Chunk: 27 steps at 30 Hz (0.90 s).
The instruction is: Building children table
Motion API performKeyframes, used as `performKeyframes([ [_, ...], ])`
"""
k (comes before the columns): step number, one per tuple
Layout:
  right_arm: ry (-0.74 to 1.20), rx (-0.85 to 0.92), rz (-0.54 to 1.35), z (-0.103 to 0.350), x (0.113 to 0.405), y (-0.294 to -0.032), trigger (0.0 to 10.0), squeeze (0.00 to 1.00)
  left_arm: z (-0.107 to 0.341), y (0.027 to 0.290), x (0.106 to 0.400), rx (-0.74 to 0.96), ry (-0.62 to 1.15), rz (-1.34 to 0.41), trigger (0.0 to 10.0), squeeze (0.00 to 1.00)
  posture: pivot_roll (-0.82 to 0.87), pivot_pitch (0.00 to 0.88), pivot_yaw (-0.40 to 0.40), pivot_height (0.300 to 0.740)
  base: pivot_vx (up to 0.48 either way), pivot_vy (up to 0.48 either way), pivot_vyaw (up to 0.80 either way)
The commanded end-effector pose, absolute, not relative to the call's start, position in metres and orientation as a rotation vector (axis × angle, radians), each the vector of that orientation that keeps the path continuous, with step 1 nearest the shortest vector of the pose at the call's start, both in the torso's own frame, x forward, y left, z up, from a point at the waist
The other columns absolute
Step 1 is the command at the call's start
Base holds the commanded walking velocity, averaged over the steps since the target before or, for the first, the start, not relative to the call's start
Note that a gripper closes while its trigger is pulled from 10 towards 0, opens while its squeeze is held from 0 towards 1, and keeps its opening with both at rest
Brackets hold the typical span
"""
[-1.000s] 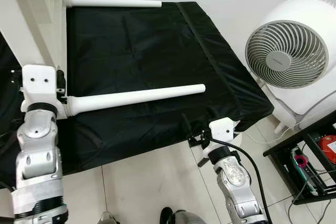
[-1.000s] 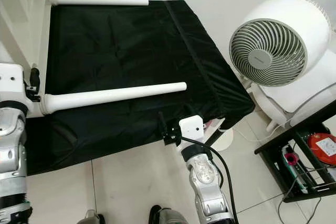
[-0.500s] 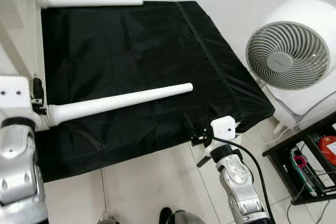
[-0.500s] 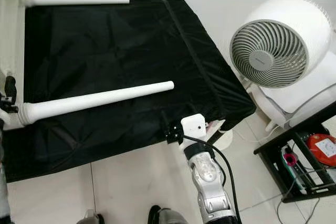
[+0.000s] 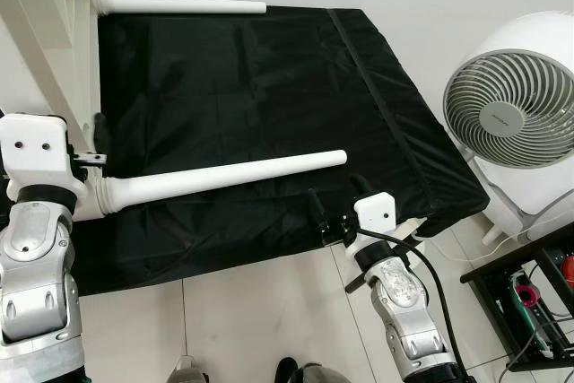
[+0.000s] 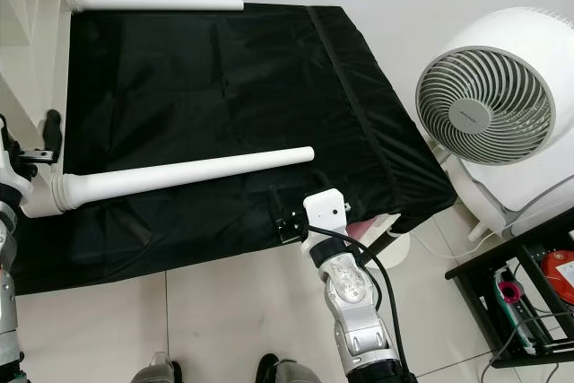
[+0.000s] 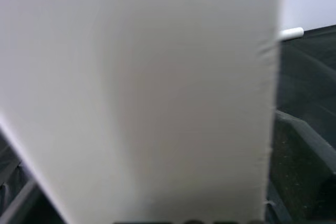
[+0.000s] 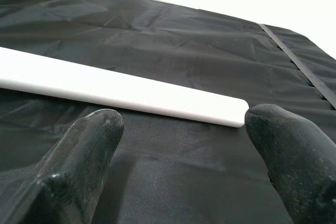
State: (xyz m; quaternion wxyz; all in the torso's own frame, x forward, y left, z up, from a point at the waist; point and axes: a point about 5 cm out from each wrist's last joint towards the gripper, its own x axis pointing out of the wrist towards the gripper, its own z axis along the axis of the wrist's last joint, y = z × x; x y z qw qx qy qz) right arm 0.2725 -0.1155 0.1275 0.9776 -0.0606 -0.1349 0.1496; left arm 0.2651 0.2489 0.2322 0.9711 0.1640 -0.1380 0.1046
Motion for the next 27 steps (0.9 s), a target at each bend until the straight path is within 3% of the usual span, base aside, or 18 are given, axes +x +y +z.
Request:
performKeyframes([
  [1, -0.257, -0.125, 0.29, 0.122, 0.27, -0.119, 10.0, 0.0, 0.229, 0.245, 0.267, 0.351, -0.266, 0.169, 10.0, 0.0, 0.21, 0.13, -0.087, 0.74, 0.0, 0.0, 0.0],
  [12, -0.259, -0.125, 0.281, 0.121, 0.27, -0.12, 10.0, 0.0, 0.226, 0.246, 0.26, 0.369, -0.236, 0.131, 10.0, 0.0, 0.22, 0.13, -0.072, 0.74, 0.0, 0.0, 0.0],
  [27, -0.259, -0.128, 0.318, 0.122, 0.278, -0.117, 10.0, 0.0, 0.202, 0.239, 0.217, 0.293, -0.207, 0.196, 10.0, 0.0, 0.28, 0.139, -0.108, 0.74, 0.0, 0.0, 0.0],
])
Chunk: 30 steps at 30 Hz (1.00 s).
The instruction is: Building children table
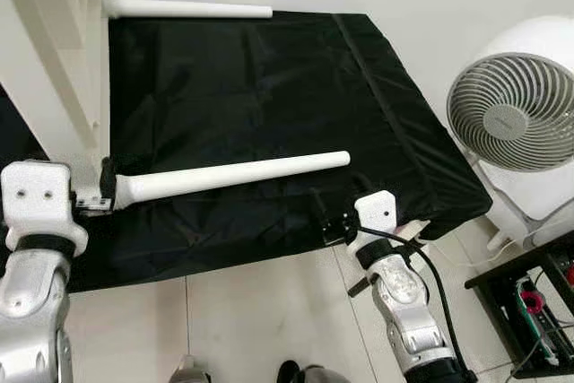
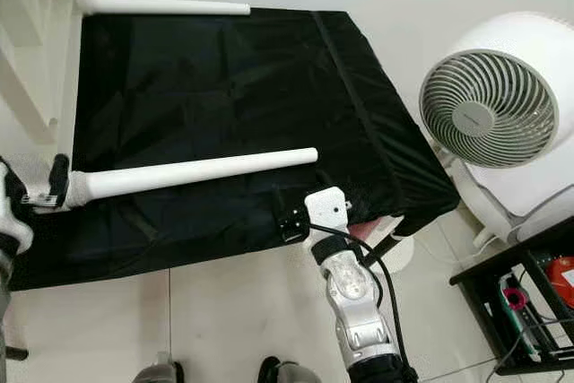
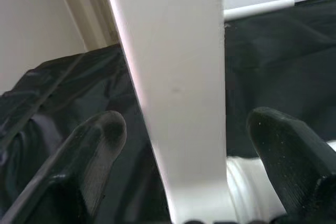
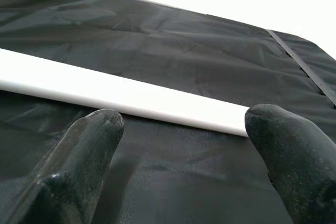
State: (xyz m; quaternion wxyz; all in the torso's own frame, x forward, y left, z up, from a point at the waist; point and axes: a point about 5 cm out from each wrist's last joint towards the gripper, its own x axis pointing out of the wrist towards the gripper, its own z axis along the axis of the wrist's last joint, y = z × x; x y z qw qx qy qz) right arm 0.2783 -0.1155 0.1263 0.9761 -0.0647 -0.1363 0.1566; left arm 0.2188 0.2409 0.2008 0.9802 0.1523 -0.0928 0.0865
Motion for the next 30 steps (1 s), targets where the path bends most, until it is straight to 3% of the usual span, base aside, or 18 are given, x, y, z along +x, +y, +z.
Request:
performKeyframes([
  [1, -0.26, -0.13, 0.324, 0.122, 0.279, -0.117, 10.0, 0.0, 0.198, 0.235, 0.211, 0.288, -0.206, 0.184, 10.0, 0.0, 0.28, 0.14, -0.11, 0.74, 0.0, 0.0, 0.0],
  [5, -0.26, -0.131, 0.331, 0.122, 0.28, -0.116, 10.0, 0.0, 0.191, 0.225, 0.201, 0.284, -0.191, 0.155, 10.0, 0.0, 0.28, 0.14, -0.11, 0.74, 0.0, 0.0, 0.0],
  [10, -0.257, -0.127, 0.346, 0.12, 0.28, -0.113, 10.0, 0.0, 0.181, 0.202, 0.185, 0.261, -0.147, -0.02, 10.0, 0.0, 0.31, 0.138, -0.117, 0.74, 0.0, 0.0, 0.0],
  [18, -0.264, -0.12, 0.358, 0.12, 0.284, -0.108, 10.0, 0.0, 0.174, 0.187, 0.186, 0.26, -0.105, -0.188, 10.0, 0.0, 0.32, 0.131, -0.115, 0.74, 0.0, 0.0, 0.0],
  [27, -0.287, -0.116, 0.325, 0.126, 0.287, -0.107, 10.0, 0.0, 0.174, 0.172, 0.211, 0.232, -0.154, -0.191, 10.0, 0.0, 0.31, 0.12, -0.107, 0.74, 0.0, 0.0, 0.0],
  [30, -0.313, -0.123, 0.239, 0.138, 0.295, -0.117, 10.0, 0.0, 0.173, 0.167, 0.233, 0.129, -0.155, -0.185, 10.0, 0.0, 0.27, 0.113, -0.095, 0.74, 0.0, 0.0, 0.0],
])
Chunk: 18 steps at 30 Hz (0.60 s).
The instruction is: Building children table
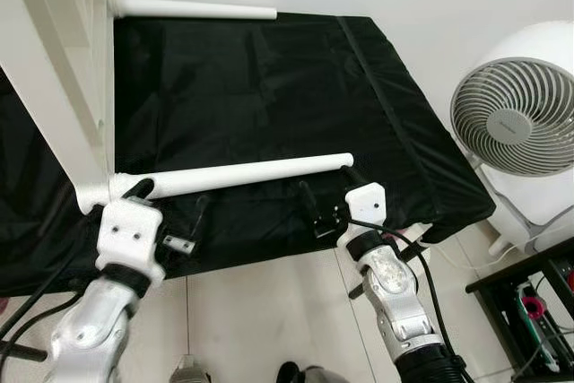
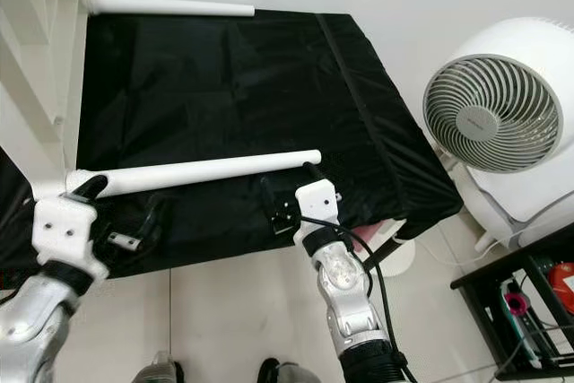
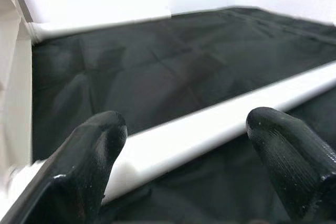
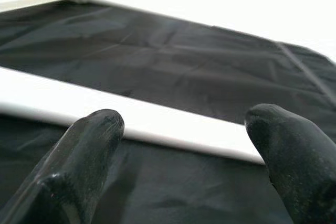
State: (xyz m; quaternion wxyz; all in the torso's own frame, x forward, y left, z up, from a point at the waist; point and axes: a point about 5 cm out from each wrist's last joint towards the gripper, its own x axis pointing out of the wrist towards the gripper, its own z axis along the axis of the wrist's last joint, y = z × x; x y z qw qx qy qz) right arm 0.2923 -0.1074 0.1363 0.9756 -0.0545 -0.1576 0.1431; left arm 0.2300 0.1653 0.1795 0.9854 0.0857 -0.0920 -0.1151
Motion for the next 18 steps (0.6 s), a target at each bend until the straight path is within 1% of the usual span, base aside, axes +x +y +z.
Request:
performKeyframes([
  [1, -0.313, -0.123, 0.239, 0.138, 0.295, -0.117, 10.0, 0.0, 0.173, 0.167, 0.233, 0.129, -0.155, -0.185, 10.0, 0.0, 0.27, 0.113, -0.095, 0.74, 0.0, 0.0, 0.0],
  [2, -0.313, -0.123, 0.239, 0.138, 0.295, -0.117, 10.0, 0.0, 0.173, 0.167, 0.233, 0.129, -0.155, -0.185, 10.0, 0.0, 0.27, 0.113, -0.095, 0.74, 0.0, 0.0, 0.0],
  [4, -0.349, -0.133, 0.18, 0.152, 0.301, -0.126, 10.0, 0.0, 0.172, 0.166, 0.246, 0.059, -0.15, -0.195, 10.0, 0.0, 0.24, 0.104, -0.089, 0.74, 0.0, 0.0, 0.0],
  [7, -0.368, -0.138, 0.154, 0.158, 0.303, -0.13, 10.0, 0.0, 0.171, 0.166, 0.252, 0.042, -0.15, -0.196, 10.0, 0.0, 0.23, 0.102, -0.089, 0.74, 0.0, 0.0, 0.0],
  [9, -0.403, -0.146, 0.123, 0.17, 0.307, -0.135, 10.0, 0.0, 0.168, 0.164, 0.264, 0.007, -0.148, -0.198, 10.0, 0.0, 0.21, 0.096, -0.087, 0.74, 0.0, 0.0, 0.0],
  [10, -0.403, -0.146, 0.123, 0.17, 0.307, -0.135, 10.0, 0.0, 0.168, 0.164, 0.264, 0.007, -0.148, -0.198, 10.0, 0.0, 0.21, 0.096, -0.087, 0.74, 0.0, 0.0, 0.0],
  [11, -0.428, -0.145, 0.127, 0.175, 0.308, -0.135, 10.0, 0.4, 0.167, 0.162, 0.271, -0.011, -0.145, -0.195, 10.0, 0.0, 0.2, 0.095, -0.086, 0.74, 0.0, 0.0, 0.0],
  [12, -0.428, -0.145, 0.127, 0.175, 0.308, -0.135, 10.0, 0.4, 0.167, 0.162, 0.271, -0.011, -0.145, -0.195, 10.0, 0.0, 0.2, 0.095, -0.086, 0.74, 0.0, 0.0, 0.0],
  [13, -0.45, -0.131, 0.141, 0.181, 0.309, -0.134, 10.0, 1.0, 0.165, 0.159, 0.278, -0.023, -0.141, -0.199, 10.0, 0.0, 0.2, 0.094, -0.084, 0.74, 0.0, 0.0, 0.0],
  [18, -0.48, -0.113, 0.159, 0.194, 0.313, -0.132, 10.0, 1.0, 0.161, 0.152, 0.293, -0.045, -0.126, -0.219, 10.0, 0.0, 0.18, 0.094, -0.081, 0.74, 0.0, 0.0, 0.0],
])
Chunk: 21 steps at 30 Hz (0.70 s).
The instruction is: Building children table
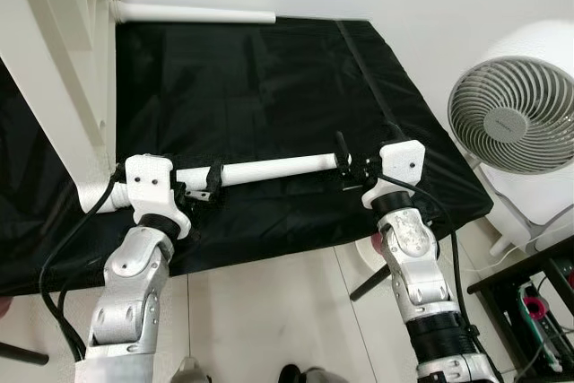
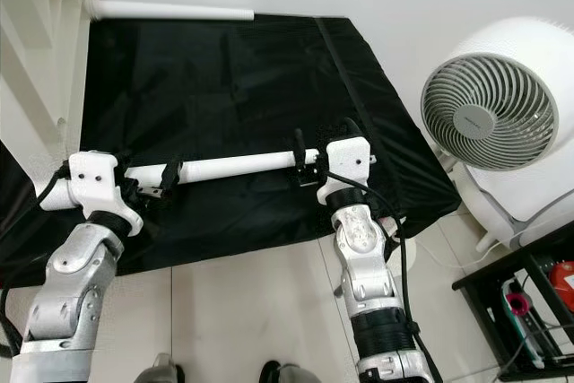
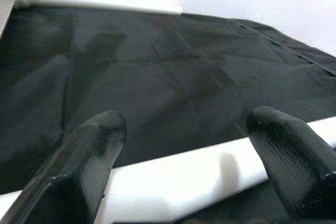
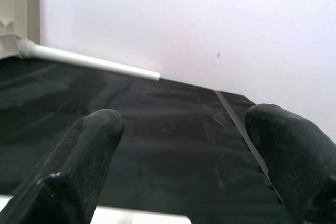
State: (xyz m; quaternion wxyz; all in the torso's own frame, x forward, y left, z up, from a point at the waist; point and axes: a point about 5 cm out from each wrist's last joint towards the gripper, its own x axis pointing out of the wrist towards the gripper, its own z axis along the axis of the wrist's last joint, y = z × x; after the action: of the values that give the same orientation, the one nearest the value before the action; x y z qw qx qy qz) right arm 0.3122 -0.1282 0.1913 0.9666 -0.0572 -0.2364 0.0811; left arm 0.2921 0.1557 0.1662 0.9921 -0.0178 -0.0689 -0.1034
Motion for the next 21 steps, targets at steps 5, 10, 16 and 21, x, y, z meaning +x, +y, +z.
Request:
performKeyframes([
  [5, -0.527, -0.205, 0.172, 0.211, 0.32, -0.136, 10.0, 1.0, 0.17, 0.149, 0.306, -0.089, -0.125, -0.216, 10.0, 0.0, 0.17, 0.096, -0.077, 0.74, 0.0, 0.0, 0.0],
  [10, -0.557, -0.262, 0.156, 0.221, 0.325, -0.14, 10.0, 0.77, 0.177, 0.149, 0.311, -0.116, -0.134, -0.201, 10.0, 0.0, 0.17, 0.096, -0.077, 0.74, 0.0, 0.0, 0.0],
  [16, -0.613, -0.311, 0.165, 0.235, 0.325, -0.141, 10.0, 0.0, 0.164, 0.158, 0.29, -0.218, -0.061, -0.097, 10.0, 0.0, 0.18, 0.102, -0.063, 0.74, 0.0, 0.0, 0.0],
  [21, -0.64, -0.355, 0.187, 0.241, 0.324, -0.14, 10.0, 0.0, 0.16, 0.163, 0.275, -0.248, -0.053, -0.056, 10.0, 0.0, 0.2, 0.109, -0.069, 0.74, 0.0, 0.0, 0.0],
])
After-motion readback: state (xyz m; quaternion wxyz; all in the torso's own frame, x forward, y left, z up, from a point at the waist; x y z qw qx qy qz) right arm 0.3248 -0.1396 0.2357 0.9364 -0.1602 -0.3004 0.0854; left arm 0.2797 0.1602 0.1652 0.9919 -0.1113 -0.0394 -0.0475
